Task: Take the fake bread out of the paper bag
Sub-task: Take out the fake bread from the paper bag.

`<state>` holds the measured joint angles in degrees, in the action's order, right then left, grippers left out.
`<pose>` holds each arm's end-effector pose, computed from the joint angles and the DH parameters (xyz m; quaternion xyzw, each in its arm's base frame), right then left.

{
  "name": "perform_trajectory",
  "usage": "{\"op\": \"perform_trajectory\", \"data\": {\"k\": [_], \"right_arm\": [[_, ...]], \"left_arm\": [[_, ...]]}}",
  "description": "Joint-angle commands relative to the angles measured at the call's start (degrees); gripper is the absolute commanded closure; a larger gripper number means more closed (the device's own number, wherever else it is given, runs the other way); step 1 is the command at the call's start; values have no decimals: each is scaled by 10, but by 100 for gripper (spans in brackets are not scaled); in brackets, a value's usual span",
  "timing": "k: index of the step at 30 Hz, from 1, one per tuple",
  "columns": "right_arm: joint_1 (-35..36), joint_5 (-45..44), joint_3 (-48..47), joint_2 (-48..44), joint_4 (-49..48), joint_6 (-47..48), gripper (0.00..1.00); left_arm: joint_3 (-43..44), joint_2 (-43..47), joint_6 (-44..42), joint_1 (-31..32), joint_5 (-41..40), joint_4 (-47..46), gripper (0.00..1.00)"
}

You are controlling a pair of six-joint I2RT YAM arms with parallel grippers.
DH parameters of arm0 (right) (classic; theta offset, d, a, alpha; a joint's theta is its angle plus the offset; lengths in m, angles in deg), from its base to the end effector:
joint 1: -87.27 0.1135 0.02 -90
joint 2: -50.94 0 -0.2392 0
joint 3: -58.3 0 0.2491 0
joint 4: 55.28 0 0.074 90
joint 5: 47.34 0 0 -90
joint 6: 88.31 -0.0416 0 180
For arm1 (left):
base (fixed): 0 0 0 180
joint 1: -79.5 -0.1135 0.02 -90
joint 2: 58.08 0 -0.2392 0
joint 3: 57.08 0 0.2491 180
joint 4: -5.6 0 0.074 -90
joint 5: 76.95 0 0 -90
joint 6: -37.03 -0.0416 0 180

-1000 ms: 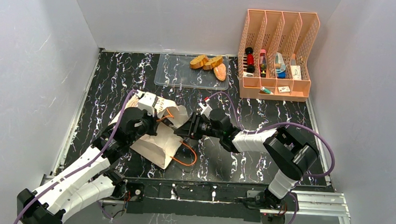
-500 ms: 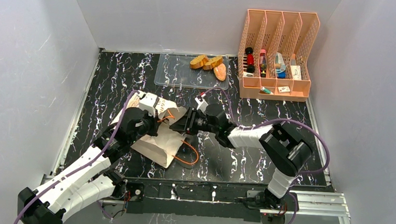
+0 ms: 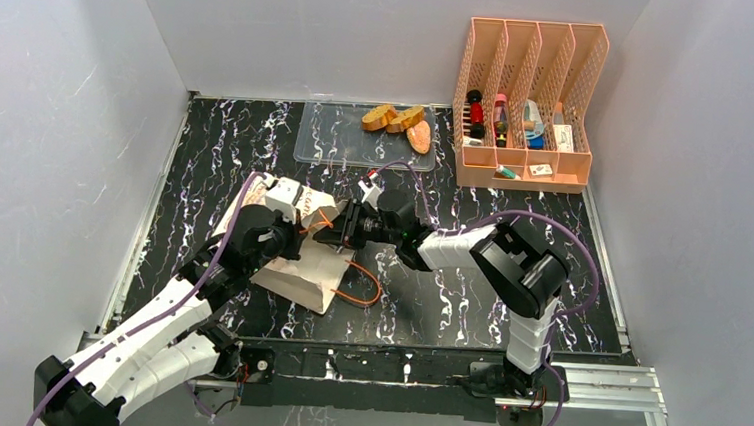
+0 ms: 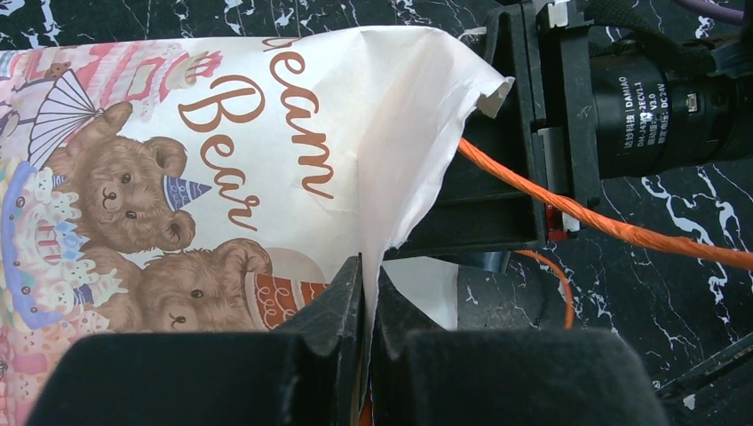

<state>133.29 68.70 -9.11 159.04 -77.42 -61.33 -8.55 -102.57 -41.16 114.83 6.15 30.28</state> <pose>0.2568 0.2924 0.1430 -0.0132 0.8017 0.5694 0.1813 0.1707 -0.1149 0.2580 0.1338 0.8106 -0.1818 0.5404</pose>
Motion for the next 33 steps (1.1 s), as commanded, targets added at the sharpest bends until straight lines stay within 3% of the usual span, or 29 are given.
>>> {"op": "perform_trajectory", "data": {"k": [1, 12, 33], "right_arm": [[3, -3, 0, -21, -45, 10, 100], [-1, -16, 113, -116, -50, 15, 100], [-6, -34, 210, -286, 36, 53, 100]], "left_arm": [[-1, 16, 5, 1, -3, -13, 100], [7, 29, 23, 1, -111, 4, 100], [23, 17, 19, 1, -155, 17, 100]]}}
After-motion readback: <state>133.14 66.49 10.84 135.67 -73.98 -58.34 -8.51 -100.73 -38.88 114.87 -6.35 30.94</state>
